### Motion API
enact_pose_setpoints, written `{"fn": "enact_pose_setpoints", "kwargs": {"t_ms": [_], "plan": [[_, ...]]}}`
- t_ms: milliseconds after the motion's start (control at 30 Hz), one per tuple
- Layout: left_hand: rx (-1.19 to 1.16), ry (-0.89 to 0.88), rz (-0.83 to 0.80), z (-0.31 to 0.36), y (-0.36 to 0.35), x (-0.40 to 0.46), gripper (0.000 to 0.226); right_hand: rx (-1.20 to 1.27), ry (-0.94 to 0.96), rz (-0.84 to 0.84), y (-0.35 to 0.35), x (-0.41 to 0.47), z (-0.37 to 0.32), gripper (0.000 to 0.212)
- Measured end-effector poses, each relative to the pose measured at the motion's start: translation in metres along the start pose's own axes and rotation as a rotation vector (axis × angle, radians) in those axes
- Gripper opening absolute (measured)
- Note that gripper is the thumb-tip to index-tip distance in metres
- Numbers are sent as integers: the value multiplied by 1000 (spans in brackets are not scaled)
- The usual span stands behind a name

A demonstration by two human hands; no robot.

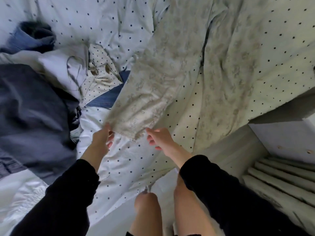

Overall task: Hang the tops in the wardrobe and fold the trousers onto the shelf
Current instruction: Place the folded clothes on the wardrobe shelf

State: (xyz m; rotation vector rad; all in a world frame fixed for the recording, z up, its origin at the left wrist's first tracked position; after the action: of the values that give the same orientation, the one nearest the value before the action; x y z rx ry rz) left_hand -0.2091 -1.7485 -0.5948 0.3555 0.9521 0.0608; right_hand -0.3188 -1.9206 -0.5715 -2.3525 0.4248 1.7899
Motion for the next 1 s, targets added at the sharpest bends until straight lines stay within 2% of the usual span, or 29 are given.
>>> {"fn": "enact_pose_setpoints", "kwargs": {"t_ms": [100, 167, 233, 300, 433, 567, 633, 767, 833, 867, 1000], "plan": [[-24, -41, -9, 11, 0, 20, 38, 163, -85, 92, -24, 9, 2, 35], [-2, -52, -9, 20, 2, 28, 37, 216, -94, 151, -41, 15, 1, 33], [-20, -14, -30, 25, 8, 36, 28, 182, -99, 180, -55, 19, 0, 22], [-10, 19, -115, 27, 14, 36, 15, 215, -107, 235, -57, 14, 1, 13], [143, -5, -337, 25, 27, 15, 12, 365, -69, 334, -44, -18, 9, 23], [73, -85, -508, 30, 43, -18, 9, 545, 121, 371, -30, -57, 21, 11], [71, -152, -561, 24, 49, -30, 9, 524, 143, 414, -26, -68, 36, 21], [182, -104, -500, -3, 54, -37, 9, 366, -103, 314, -36, -66, 71, 15], [222, -91, -454, -11, 57, -31, 9, 362, -116, 341, -39, -60, 80, 12], [221, -118, -433, -10, 58, -27, 8, 374, -103, 357, -39, -57, 81, 11], [283, -324, -331, 0, 64, -25, 3, 425, -84, 322, -40, -51, 79, 30]]}}
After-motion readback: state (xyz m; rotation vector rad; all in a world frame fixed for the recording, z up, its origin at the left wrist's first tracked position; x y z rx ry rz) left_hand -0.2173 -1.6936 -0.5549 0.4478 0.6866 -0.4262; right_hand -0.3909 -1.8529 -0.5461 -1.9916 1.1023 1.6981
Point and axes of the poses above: each hand's wrist, its own x-axis towards the middle knuckle, its own y-axis out of the back of the hand, z = x × y, the point moved 2 cm from there along x, towards the middle knuckle, and after that the axes turned 9 degrees about -y, right-handed, at the moved point
